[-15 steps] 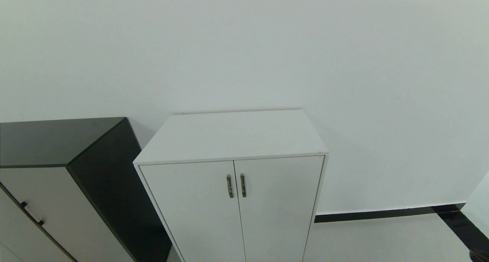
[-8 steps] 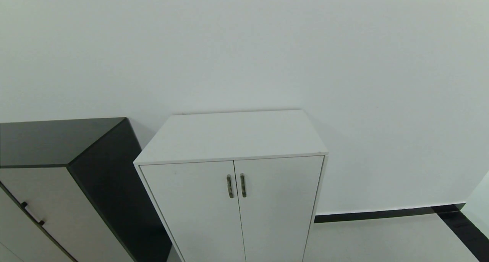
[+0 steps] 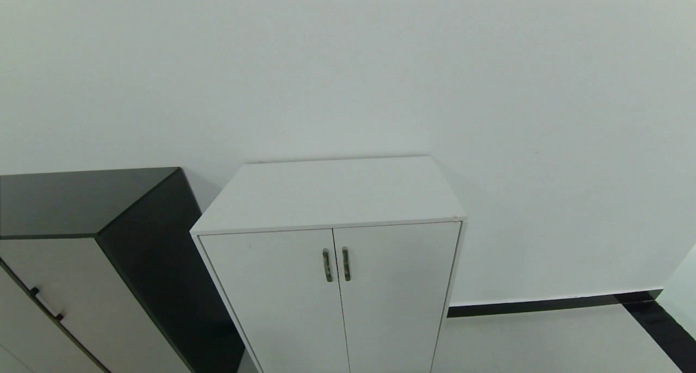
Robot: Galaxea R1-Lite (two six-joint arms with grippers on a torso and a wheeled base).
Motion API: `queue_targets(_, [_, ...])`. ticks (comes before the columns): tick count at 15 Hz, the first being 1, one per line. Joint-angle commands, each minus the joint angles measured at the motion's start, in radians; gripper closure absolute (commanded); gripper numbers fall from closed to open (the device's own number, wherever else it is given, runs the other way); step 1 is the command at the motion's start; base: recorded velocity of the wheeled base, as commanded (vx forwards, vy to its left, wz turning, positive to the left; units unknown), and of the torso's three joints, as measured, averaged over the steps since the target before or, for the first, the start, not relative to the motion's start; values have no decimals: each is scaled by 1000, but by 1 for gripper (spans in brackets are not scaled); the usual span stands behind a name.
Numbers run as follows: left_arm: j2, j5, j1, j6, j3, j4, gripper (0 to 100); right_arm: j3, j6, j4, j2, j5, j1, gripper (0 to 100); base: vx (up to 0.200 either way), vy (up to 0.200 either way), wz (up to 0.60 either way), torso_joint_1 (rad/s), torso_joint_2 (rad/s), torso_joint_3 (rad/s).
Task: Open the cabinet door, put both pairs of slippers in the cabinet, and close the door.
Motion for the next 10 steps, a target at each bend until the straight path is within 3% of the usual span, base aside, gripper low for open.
queue_targets(1, [0,0,0,0,0,0,100,1,-6,0,-26,2,-247,100,0,0,0,0,0,0])
queue_targets(4, [0,0,0,0,0,0,100,2,-2,-2,-169,2,-321,100,0,0,0,0,0,0])
queue_targets(10, [2,0,0,1,0,0,100,4,14,-3,-170,14,-312,100,0,0,0,0,0,0])
